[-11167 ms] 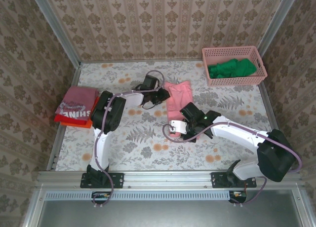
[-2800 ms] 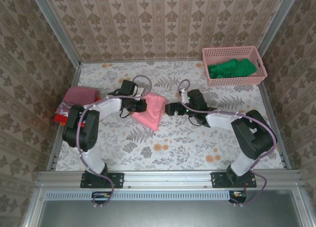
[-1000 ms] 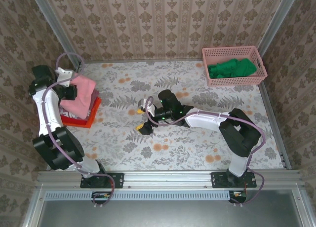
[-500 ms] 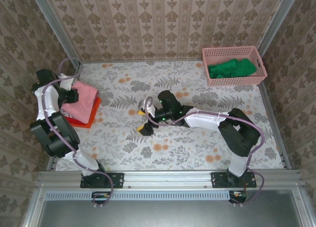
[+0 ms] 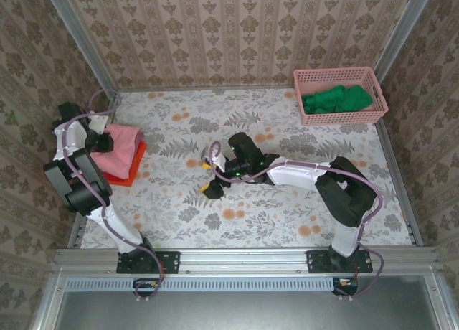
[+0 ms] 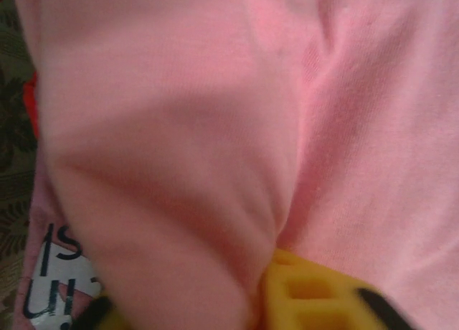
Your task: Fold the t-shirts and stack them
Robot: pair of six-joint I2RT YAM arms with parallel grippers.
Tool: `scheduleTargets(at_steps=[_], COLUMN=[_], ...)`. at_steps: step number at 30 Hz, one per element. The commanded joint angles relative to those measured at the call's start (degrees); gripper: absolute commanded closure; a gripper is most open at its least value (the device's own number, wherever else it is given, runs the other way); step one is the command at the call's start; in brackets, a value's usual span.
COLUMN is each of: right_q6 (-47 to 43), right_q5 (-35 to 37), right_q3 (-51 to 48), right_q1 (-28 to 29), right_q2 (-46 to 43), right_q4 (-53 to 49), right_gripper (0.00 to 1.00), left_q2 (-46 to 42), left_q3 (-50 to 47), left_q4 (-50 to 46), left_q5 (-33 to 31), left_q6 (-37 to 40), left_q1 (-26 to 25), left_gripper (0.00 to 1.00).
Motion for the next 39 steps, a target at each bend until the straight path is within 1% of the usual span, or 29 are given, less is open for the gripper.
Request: scheduleTargets(at_steps=[1, 3, 4, 5, 6, 10, 12, 14, 17, 19, 25, 28, 30, 33, 35, 39], right_q6=[-1.5, -1.4, -1.4, -1.3, -1.2, 0.2, 1.0, 1.5, 1.8, 2.1, 4.2, 4.6, 5.1, 6.2, 6.3, 5.8], right_q5=[1.3, 1.4, 1.5, 1.5, 1.6, 1.2, 1.1, 1.2, 1.1, 1.1, 0.5, 0.4, 0.5, 0.3, 0.4, 1.1], right_q3=[2.0, 2.1, 2.1, 2.1, 2.0, 1.6, 1.2, 1.1, 1.0, 1.1, -0.2, -0.9, -1.3, -1.9, -2.3, -2.8], right_q1=[-0.3, -0.2, -0.3, -0.2, -0.2, -0.6, -0.7, -0.7, -0.9, -0.8, -1.8, -1.9, -2.2, -2.8, -3.1, -3.3], right_q2=[1.0, 1.0, 1.0, 1.0, 1.0, 1.8, 2.0, 2.2, 2.4, 2.5, 3.1, 3.1, 3.3, 3.7, 3.3, 1.4], right_q4=[-1.6, -1.8, -1.9, -1.9, -1.8, -0.5, 0.3, 0.9, 1.1, 1.2, 3.5, 3.7, 4.3, 5.1, 5.0, 4.0], right_gripper=[0.0, 0.0, 0.0, 0.0, 0.0, 0.0, 0.0, 0.0, 0.0, 0.0, 0.0, 0.0, 0.0, 0.0, 0.0, 0.0], left_q2=[1.3, 0.9, 0.4, -0.2, -1.1, -6.6, -9.5, -12.0, -13.8, -13.7, -9.9, -8.1, -6.9, -4.5, -3.3, -2.7], left_q3=[0.1, 0.2, 0.2, 0.0, -0.2, -2.7, -3.7, -4.8, -6.5, -8.6, -13.0, -14.0, -14.9, -14.8, -14.7, -16.3], left_q4=[3.9, 4.0, 4.3, 4.7, 5.1, 8.9, 10.2, 11.4, 12.3, 14.4, 19.4, 20.7, 22.4, 22.1, 21.5, 23.8], left_q5=[-5.1, -5.6, -5.4, -5.3, -5.2, -7.7, -7.7, -7.0, -3.2, 2.3, 9.2, 9.3, 8.6, 10.8, 11.3, 10.7], left_q6=[-1.1, -2.6, -3.7, -4.4, -4.9, -6.5, -7.7, -8.7, -10.5, -12.5, -18.5, -19.5, -21.8, -23.9, -24.0, -25.8], left_q1=[0.6, 0.6, 0.5, 0.5, 0.3, -1.9, -3.0, -4.0, -5.3, -5.2, -1.3, 0.4, 1.6, 3.0, 3.0, 3.4], left_gripper=[0.55, 0.43, 0.34, 0.22, 0.01, 0.0, 0.0, 0.0, 0.0, 0.0, 0.0, 0.0, 0.0, 0.0, 0.0, 0.0])
